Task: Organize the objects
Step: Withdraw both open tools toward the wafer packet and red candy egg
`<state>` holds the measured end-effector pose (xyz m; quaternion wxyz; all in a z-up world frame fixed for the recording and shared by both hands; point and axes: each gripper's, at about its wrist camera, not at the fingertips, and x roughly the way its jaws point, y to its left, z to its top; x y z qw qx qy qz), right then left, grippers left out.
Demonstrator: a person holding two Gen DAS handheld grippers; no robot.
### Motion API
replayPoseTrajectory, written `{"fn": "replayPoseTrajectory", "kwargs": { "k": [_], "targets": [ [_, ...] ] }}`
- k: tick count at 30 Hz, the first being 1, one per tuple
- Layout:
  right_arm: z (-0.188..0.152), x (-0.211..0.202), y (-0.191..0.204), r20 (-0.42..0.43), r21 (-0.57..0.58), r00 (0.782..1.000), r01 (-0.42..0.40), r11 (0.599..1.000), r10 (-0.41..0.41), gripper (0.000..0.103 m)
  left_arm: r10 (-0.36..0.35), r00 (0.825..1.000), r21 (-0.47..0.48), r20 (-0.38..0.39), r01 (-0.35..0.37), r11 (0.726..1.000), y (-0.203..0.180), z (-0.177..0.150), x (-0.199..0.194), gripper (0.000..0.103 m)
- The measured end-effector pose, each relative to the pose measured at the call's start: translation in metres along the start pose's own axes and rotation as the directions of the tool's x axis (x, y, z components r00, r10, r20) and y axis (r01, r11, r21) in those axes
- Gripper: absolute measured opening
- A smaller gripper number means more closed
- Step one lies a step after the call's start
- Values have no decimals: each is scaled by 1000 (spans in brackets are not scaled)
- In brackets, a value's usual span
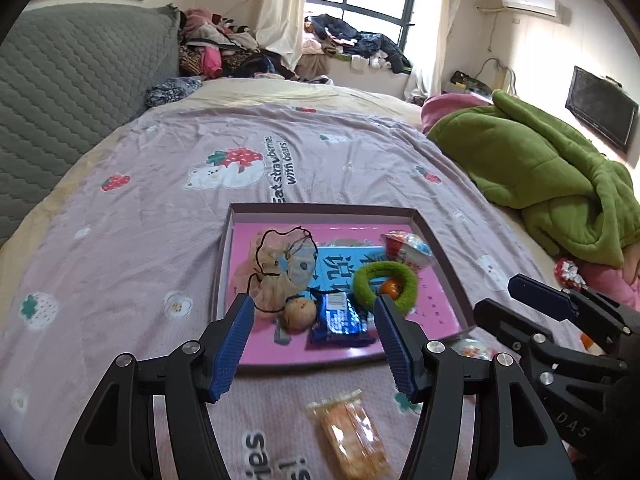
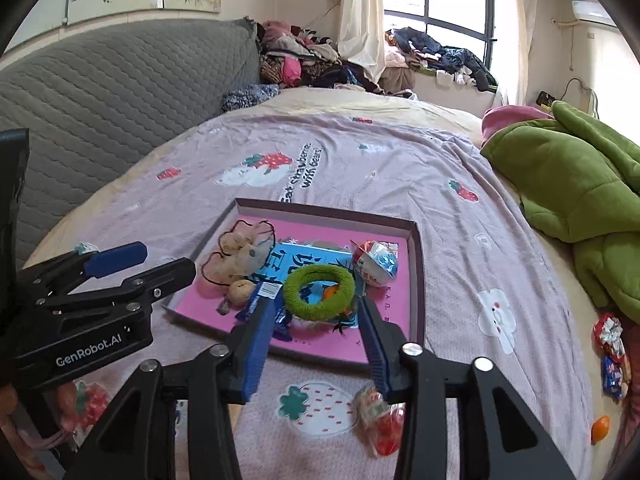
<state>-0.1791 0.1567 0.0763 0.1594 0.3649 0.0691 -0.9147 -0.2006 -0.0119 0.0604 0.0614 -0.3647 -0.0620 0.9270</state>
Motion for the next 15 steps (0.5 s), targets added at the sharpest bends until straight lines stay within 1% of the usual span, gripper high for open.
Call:
{"fn": "replayPoseTrajectory", "kwargs": {
  "k": [5,9,15],
  "targets": [
    [-2,-25,7,19,-11,1000,-12,1000,13,48,8,1000,-2,22,-8,1000,-7,-3,-35,64],
    [-3,-47,10,41,-17,999,-26,1000,27,48,31,999,-1,39,-31,1000,-11,-9,-62,64],
    [-10,-79,16,66,-49,997,-30,998,33,49,50,998,-8,47,-50,999,-12,-16,-93,64]
  ]
}}
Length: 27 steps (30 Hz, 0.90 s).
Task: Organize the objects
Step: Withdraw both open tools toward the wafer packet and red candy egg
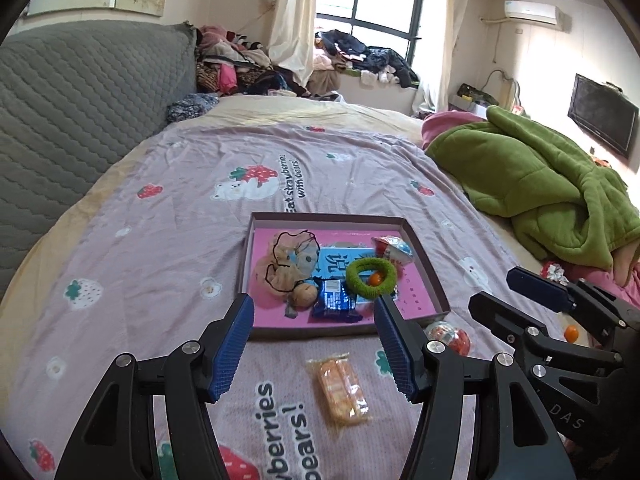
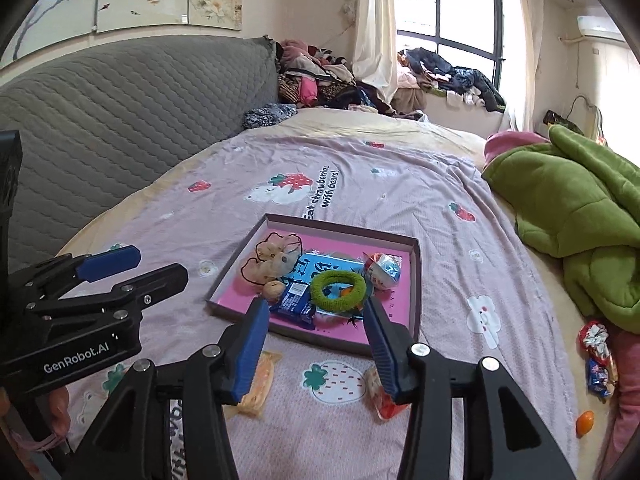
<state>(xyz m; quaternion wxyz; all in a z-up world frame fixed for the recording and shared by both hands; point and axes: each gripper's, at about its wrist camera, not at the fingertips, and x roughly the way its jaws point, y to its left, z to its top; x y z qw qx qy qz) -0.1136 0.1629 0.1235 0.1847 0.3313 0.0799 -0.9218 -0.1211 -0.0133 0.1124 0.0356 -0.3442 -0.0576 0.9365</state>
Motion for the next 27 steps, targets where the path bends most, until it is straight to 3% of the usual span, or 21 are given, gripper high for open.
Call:
{"fn": "replayPoseTrajectory", "kwargs": {
  "k": [12,27],
  "targets": [
    [-20,-33,-20,7,3,999,39,999,-39,55,17,1000,19,-7,-17,1000,-20,-19,-25,64],
    [-66,21,-51,-97,-65,995,27,998,-33,55,72,980,13,-185,-70,997,-42,-63,52,64]
  ]
}}
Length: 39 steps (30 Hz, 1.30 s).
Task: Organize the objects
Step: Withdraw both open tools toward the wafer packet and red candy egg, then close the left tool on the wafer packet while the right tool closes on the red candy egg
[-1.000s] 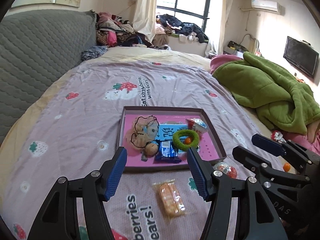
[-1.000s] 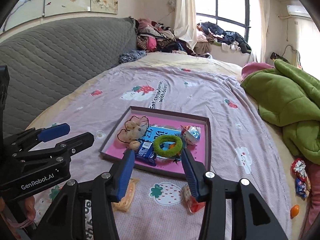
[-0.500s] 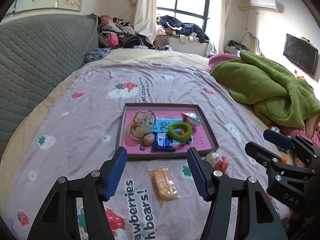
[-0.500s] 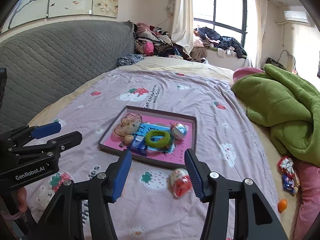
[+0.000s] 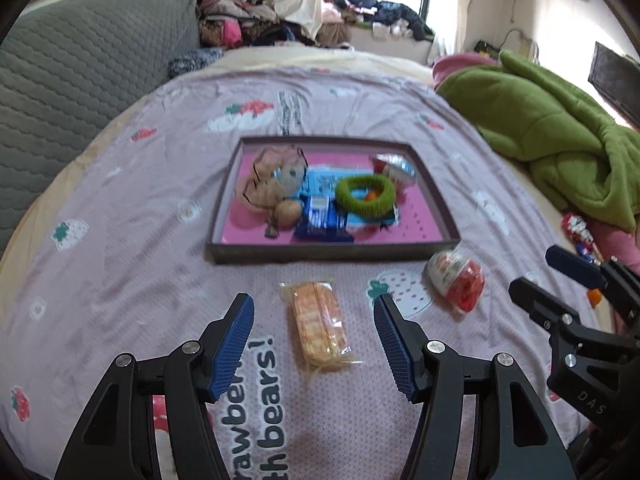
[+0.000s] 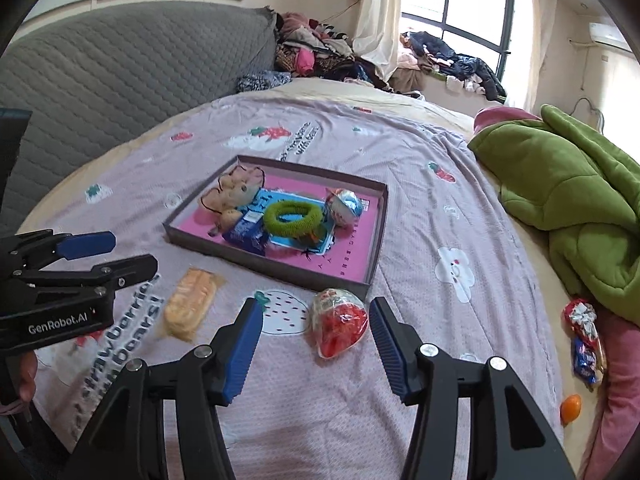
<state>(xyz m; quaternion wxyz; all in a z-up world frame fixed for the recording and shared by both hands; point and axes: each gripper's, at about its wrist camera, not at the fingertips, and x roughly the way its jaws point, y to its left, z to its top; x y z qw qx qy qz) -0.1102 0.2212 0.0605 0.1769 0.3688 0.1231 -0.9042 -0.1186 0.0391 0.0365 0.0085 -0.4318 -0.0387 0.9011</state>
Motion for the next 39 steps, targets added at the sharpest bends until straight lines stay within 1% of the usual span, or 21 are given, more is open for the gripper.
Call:
{"fn": "replayPoseTrajectory", "kwargs": {
  "k": [5,11,21,26,33,39],
  "targets": [
    [-4,29,-7,-38,-14,999,-5,1000,5,55,21,999,11,-50,-20,1000,-9,-3,28,64],
    [-8,62,-14,-77,-18,997,-13,1000,12,55,36,995,3,-93,-36,999,-10,-4,53,64],
    [-12,98,-23,-110,-24,993,-47,999,44,55,46,988,-10,-145,-48,999,-11,-6,86,64],
    [-14,110,-21,-116,-41,993,-24,999,19,55,54,985,-9,-165,-56,998,-10,-9,99,64],
    [-15,120,-23,-119,-38,993,-23,999,18,55,77,978,-22,-196,-83,996,-7,-12,116,64],
    [-15,121,-28,-107,-3,992,-66,998,66,52,62,981,-38,-185,-70,997,-3,-14,121,63]
  ]
}}
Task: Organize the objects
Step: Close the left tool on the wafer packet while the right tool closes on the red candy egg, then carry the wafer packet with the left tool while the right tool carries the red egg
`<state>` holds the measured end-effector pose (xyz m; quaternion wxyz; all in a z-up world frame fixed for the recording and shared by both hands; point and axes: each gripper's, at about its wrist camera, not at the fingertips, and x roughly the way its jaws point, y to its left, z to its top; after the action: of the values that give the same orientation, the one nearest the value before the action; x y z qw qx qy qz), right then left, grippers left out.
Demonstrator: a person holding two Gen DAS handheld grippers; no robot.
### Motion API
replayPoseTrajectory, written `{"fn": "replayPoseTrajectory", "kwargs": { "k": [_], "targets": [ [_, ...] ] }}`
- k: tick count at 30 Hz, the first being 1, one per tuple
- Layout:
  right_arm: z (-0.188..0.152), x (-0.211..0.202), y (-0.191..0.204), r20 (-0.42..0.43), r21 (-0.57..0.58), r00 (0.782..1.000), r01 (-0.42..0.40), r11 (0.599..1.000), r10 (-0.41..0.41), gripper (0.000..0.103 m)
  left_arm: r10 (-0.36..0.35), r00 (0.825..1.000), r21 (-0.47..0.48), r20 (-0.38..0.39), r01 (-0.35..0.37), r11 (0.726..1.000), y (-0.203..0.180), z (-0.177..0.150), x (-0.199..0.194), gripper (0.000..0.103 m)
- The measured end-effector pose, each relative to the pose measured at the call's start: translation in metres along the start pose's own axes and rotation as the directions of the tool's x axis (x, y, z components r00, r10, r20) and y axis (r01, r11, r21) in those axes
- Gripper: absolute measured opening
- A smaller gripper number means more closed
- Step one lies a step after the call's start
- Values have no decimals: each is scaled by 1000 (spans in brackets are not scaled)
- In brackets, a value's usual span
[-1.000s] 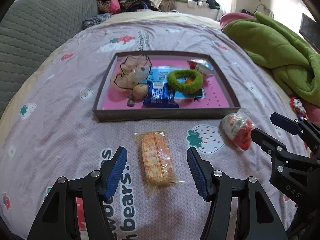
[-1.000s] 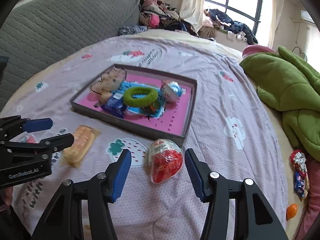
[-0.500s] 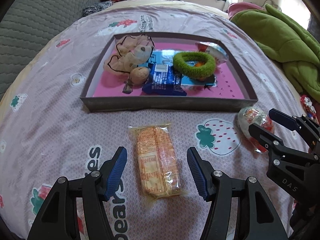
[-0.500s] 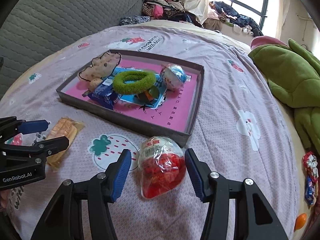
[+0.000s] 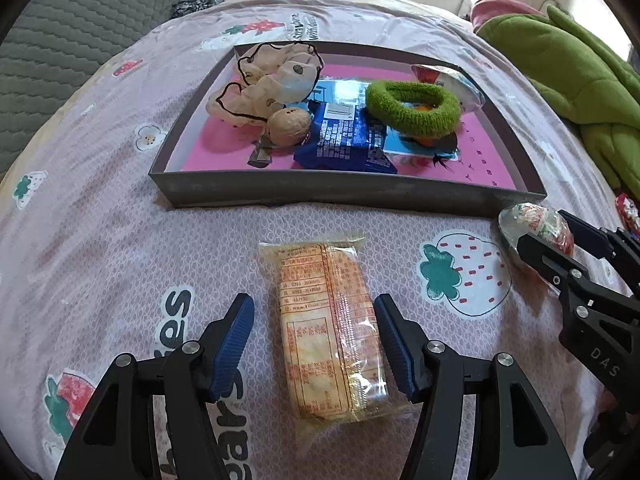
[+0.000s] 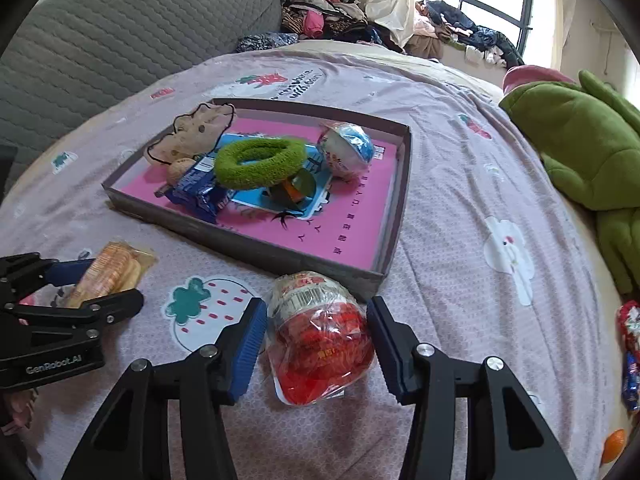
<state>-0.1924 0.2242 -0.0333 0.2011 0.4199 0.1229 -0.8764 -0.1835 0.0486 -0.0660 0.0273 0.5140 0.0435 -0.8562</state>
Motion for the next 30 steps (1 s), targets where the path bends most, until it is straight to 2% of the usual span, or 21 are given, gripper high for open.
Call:
{"fn": "replayPoseTrajectory", "kwargs": {
  "k": [1,4,12,16,23,30],
  "targets": [
    [0,0,0,-2,3,1000,-5,1000,5,52,-3,1000,4,-1,3,1000,0,0,0,61],
    [-1,-1,1,-18,-6,1000,-13,1000,13,51,-11,1000,22,1,11,1000,-2,-2,-2,41],
    [-3,-8,6,-21,0,998,-61,998,61,50,-45,999,33,0,45,998,1,-5,-8,40],
    [-1,-15,4,-2,25,995,-96,995,96,50,-45,999,34,23,44,998,5,-3,-18,40],
    [9,-45,11,72,32,990,-125,992,122,50,-26,994,50,103,21,999,5,4,-47,40],
    [25,-86,23,166,30,979,-122,992,115,50,-23,984,69,178,11,998,1,16,-82,40]
  ]
}}
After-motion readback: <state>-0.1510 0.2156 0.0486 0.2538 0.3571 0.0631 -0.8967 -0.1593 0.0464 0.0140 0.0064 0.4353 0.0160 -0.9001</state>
